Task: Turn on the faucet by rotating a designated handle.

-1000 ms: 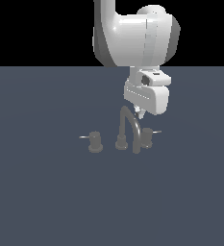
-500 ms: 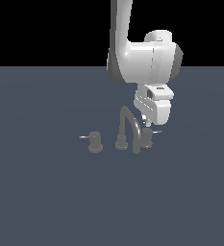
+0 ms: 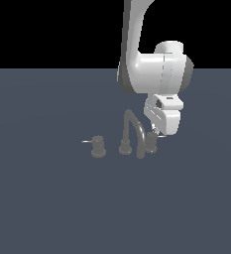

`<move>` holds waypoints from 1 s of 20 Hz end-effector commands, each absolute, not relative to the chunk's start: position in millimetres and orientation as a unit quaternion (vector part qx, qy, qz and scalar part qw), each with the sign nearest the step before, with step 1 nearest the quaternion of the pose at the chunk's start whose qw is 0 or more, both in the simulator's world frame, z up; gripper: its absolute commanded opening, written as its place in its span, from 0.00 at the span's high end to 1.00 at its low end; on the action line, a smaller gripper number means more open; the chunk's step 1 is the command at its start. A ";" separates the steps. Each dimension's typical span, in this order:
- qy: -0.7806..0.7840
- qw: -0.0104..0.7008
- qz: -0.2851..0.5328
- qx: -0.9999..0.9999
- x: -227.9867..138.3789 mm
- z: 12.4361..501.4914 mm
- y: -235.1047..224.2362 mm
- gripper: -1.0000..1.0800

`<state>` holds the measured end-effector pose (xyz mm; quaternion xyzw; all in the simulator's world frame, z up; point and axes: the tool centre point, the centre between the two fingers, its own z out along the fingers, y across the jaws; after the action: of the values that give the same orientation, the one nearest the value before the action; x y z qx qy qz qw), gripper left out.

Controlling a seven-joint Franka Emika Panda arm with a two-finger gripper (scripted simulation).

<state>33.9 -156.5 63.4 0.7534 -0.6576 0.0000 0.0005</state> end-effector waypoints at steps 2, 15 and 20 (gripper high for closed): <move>-0.658 0.001 0.000 0.753 30.6 63.3 -159.0 1.00; -0.656 -0.002 0.002 0.755 0.2 63.6 -171.8 1.00; -0.657 -0.001 0.001 0.754 -17.3 63.7 -172.7 1.00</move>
<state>-2.1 -173.9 63.6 0.7551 -0.6555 0.0108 -0.0055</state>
